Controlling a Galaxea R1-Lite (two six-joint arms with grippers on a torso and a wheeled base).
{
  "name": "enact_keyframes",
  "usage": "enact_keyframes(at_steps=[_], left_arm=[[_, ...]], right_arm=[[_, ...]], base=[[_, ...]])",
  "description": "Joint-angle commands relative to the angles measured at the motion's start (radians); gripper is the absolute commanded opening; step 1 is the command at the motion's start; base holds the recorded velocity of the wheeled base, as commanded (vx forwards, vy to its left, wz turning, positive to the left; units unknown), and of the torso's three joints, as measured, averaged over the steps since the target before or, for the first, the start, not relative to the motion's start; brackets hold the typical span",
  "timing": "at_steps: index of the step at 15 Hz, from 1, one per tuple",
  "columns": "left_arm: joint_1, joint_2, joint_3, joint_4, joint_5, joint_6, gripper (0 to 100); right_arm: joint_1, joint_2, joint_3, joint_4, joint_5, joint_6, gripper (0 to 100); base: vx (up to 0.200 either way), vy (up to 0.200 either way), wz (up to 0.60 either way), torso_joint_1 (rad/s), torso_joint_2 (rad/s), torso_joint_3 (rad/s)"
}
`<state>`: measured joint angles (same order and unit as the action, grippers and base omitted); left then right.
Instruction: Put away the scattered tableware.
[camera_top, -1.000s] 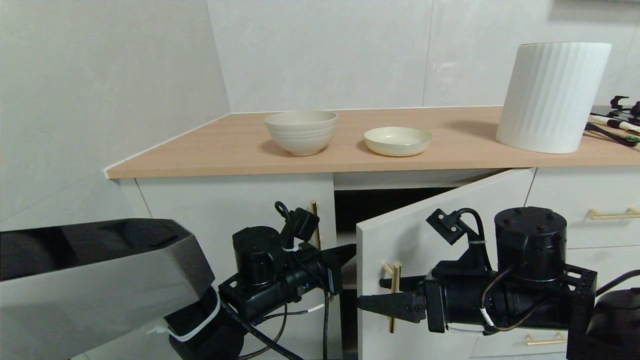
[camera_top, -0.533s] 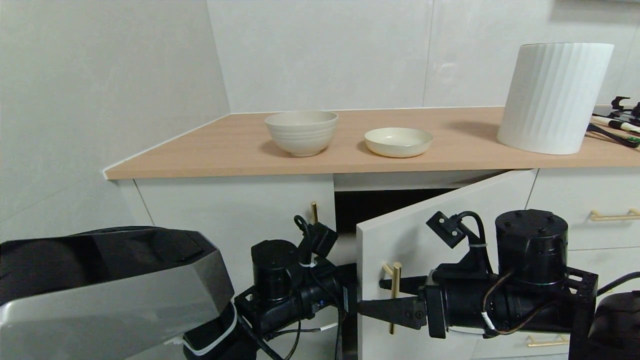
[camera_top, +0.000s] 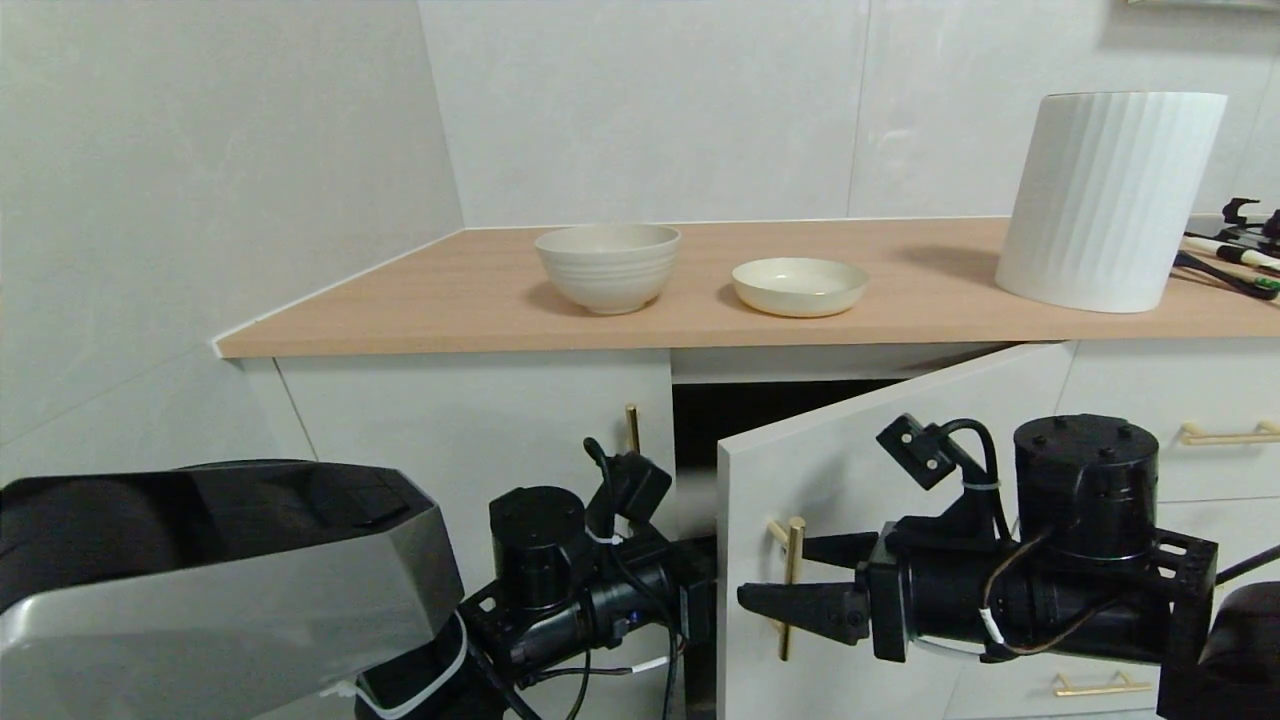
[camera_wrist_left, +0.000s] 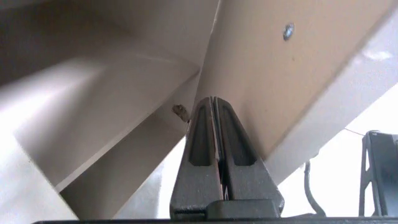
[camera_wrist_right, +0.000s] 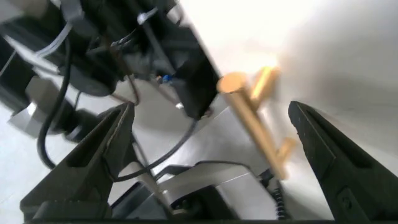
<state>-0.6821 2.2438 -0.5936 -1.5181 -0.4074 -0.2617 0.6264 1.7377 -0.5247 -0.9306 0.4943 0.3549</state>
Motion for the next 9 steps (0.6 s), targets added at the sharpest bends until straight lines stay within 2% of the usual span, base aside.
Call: enact_keyframes(at_steps=[1, 7, 9], left_arm=[[-0.007, -0.007, 0.005, -0.001, -0.008, -0.001, 0], [-0.008, -0.004, 0.006, -0.001, -0.004, -0.001, 0], [-0.008, -0.006, 0.0, 0.001, -0.004, -0.005, 0]], right_arm=[[-0.022, -0.02, 0.02, -0.005, -0.016, -0.01, 100], [-0.022, -0.113, 0.302, -0.007, -0.016, -0.091, 100], [-0.024, -0.138, 0.325, -0.007, -0.014, -0.096, 100]], base=[[0.0, 0.0, 0.0, 0.0, 0.0, 0.0], [0.0, 0.0, 0.0, 0.0, 0.0, 0.0], [0.0, 0.0, 0.0, 0.0, 0.0, 0.0]])
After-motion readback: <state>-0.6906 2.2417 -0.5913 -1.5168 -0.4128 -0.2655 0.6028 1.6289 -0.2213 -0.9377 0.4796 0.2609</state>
